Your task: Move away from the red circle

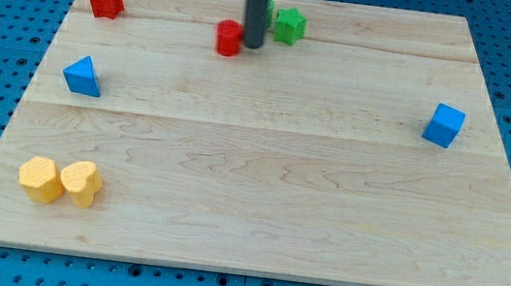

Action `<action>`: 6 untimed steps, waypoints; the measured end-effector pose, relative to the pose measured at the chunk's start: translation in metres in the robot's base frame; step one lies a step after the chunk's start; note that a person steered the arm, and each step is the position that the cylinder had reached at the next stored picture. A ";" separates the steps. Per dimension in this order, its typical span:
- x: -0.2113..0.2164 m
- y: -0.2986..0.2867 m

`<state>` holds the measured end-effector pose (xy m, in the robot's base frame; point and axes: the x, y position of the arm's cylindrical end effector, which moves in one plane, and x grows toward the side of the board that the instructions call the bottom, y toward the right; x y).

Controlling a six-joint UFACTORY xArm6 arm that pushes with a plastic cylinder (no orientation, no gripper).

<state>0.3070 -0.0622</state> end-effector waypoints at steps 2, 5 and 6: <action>-0.013 -0.094; -0.020 0.109; 0.010 0.217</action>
